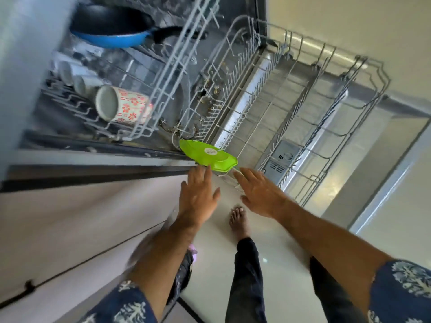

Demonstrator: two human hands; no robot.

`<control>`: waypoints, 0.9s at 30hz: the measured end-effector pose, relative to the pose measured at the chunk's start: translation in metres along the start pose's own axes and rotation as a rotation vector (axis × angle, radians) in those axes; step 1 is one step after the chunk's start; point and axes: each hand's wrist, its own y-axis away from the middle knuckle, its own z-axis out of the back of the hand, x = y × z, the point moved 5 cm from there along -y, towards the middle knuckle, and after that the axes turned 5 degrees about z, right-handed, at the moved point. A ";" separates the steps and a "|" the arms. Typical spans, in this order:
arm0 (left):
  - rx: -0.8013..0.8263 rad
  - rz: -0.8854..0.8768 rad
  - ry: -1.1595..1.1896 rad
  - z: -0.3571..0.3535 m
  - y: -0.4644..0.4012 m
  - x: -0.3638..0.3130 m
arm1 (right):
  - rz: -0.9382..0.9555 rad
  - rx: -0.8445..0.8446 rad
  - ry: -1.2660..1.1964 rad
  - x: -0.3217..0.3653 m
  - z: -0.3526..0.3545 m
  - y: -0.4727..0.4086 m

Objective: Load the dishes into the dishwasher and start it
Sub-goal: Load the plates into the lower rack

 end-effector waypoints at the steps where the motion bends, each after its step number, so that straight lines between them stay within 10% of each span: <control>1: -0.014 -0.020 -0.035 0.005 0.017 -0.004 | 0.000 0.000 0.045 0.008 0.012 0.015; 14: -0.156 0.395 0.244 0.141 0.362 0.053 | 0.380 0.206 0.249 0.263 0.151 0.157; 27: -0.334 1.028 0.484 0.070 0.682 0.217 | 0.943 0.311 0.435 0.592 0.068 0.192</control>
